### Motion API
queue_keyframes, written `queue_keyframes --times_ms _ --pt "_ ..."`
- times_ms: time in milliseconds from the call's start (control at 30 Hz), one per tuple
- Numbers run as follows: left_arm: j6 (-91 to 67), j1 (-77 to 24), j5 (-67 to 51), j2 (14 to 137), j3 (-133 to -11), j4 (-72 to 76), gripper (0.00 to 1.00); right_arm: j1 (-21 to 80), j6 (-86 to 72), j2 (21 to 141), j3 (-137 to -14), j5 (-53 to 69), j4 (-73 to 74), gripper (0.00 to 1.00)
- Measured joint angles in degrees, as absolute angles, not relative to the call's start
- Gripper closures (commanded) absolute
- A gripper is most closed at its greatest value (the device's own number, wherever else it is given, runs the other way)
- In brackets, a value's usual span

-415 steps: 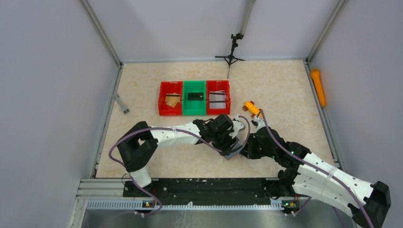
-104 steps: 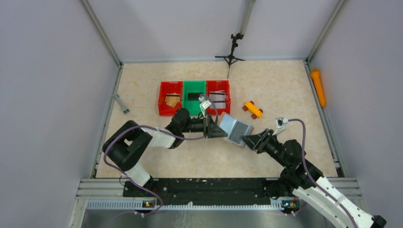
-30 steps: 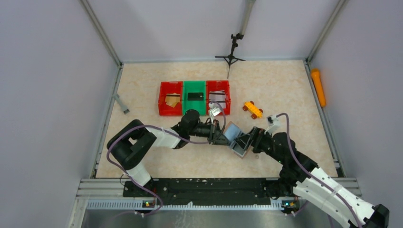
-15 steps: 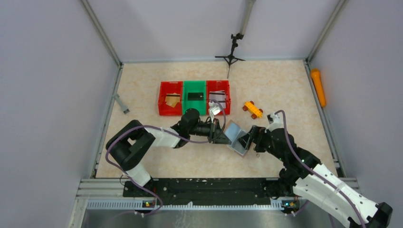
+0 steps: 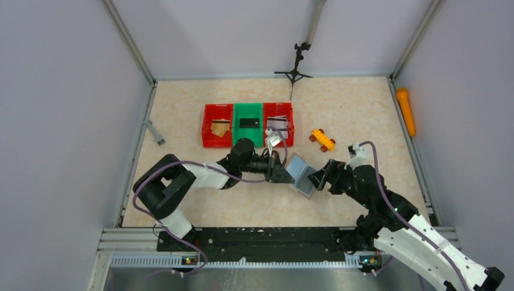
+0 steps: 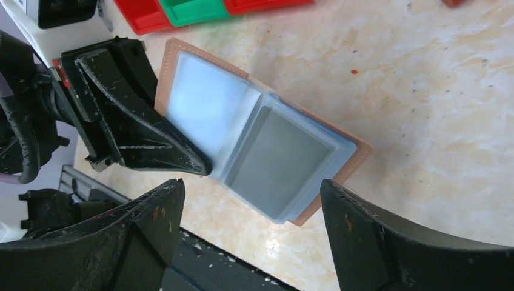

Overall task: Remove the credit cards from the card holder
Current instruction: Remove the credit card from the card holder.

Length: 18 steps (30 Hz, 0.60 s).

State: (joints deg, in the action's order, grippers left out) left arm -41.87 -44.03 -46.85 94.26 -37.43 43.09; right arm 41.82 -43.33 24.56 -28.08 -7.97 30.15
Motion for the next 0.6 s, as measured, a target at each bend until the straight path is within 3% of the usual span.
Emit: queue_keyframes --times_ms 300,600 --pt "-44.91 -43.79 -47.99 94.26 -37.36 47.99 1.0 41.82 -46.59 25.54 -24.95 -5.67 26.48 0.18" --pt "-45.93 -43.57 -48.6 94.26 -37.28 49.67 1.0 41.82 -47.44 25.19 -24.73 -5.85 24.97 0.26"
